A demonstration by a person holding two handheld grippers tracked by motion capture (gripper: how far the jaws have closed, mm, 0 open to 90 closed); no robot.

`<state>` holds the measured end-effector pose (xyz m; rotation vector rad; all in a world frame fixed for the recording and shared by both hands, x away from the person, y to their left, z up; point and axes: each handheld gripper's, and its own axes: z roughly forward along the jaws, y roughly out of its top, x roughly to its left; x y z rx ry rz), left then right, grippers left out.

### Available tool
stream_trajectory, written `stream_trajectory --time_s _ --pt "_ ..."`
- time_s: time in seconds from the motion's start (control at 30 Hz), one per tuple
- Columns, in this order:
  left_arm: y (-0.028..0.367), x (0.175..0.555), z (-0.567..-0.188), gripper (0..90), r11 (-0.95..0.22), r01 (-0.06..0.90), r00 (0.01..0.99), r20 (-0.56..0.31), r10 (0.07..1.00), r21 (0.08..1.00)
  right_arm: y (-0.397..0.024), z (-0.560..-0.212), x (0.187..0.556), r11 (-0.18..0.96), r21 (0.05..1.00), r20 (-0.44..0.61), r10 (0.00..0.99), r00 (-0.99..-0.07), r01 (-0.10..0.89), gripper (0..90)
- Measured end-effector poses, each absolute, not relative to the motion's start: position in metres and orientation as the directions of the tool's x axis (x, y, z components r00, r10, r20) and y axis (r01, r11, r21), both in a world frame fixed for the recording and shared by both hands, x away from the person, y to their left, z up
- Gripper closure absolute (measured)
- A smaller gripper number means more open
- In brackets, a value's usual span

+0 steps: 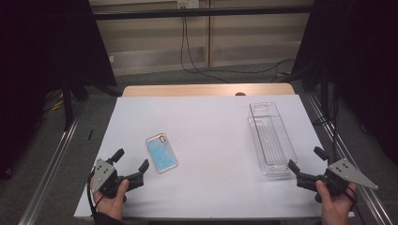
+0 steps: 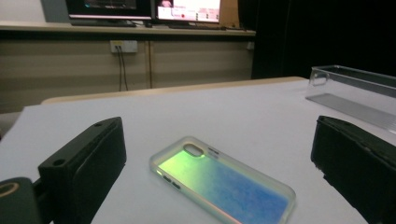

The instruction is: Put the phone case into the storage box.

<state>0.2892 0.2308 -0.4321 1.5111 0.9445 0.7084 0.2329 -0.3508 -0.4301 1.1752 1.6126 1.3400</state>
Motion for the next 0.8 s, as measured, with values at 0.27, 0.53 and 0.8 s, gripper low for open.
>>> stream_trajectory --time_s 0.27,0.53,0.8 --pt "0.2316 0.2885 -0.4321 2.9 -0.037 0.208 0.514 -0.077 0.854 0.977 -0.3517 -0.4305 0.2331 0.037 0.980 0.030 0.944 -0.329 0.195 0.0" --pt "0.2312 0.2895 -0.4312 2.5 -0.037 0.247 0.549 -0.108 0.829 0.968 -0.3490 -0.4306 0.2330 0.035 0.980 0.034 0.941 -0.336 0.198 0.0" --pt "0.2307 0.2918 -0.4317 3.0 -0.029 0.276 0.571 -0.140 0.809 0.961 -0.3461 -0.4306 0.2330 0.043 0.978 0.031 0.938 -0.345 0.206 0.0"
